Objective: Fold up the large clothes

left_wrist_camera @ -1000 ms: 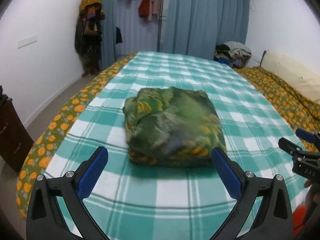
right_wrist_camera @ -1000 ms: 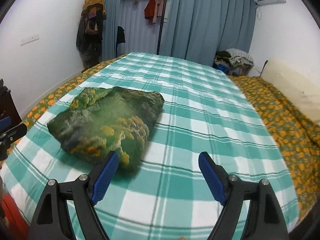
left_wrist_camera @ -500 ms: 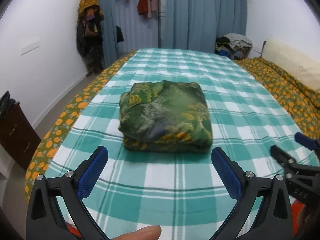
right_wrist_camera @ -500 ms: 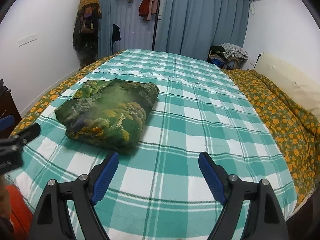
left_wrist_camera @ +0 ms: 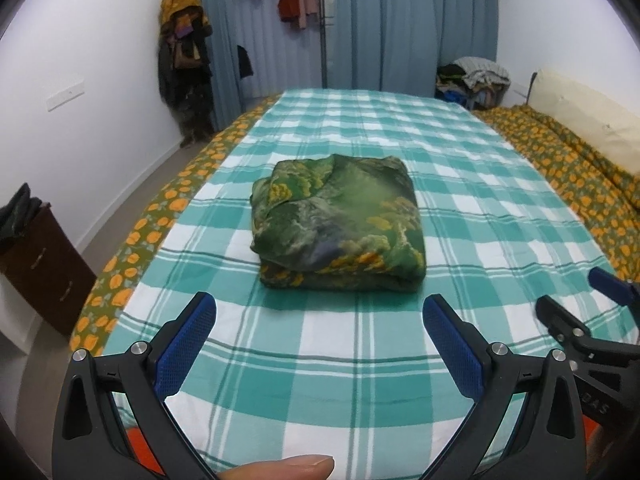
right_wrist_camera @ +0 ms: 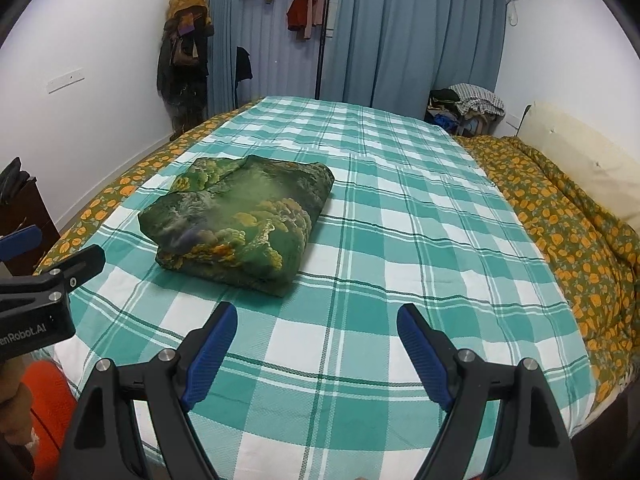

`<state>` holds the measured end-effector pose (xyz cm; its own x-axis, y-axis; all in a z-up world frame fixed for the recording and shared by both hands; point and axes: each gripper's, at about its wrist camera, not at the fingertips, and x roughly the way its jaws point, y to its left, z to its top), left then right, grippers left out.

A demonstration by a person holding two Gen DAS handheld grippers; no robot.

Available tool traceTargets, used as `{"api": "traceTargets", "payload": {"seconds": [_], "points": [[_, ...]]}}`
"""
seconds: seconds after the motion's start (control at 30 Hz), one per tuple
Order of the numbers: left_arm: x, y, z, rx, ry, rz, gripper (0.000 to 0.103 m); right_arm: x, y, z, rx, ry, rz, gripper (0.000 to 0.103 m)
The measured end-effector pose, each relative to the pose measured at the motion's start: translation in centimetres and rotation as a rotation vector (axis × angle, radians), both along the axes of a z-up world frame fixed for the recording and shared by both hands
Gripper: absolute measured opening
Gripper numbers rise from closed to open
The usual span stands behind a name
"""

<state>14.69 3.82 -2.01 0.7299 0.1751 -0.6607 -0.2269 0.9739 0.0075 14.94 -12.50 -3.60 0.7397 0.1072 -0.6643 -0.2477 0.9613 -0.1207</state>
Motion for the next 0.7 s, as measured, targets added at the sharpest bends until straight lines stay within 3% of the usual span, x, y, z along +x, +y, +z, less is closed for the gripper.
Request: {"api": "traceTargets", "payload": {"seconds": [0.7], "points": [[-0.8,1.2,-0.6,-0.020,0.002,0.034,0.103,-0.7,1.0,0.1,-0.002,0.007,0.017,0.084]]}}
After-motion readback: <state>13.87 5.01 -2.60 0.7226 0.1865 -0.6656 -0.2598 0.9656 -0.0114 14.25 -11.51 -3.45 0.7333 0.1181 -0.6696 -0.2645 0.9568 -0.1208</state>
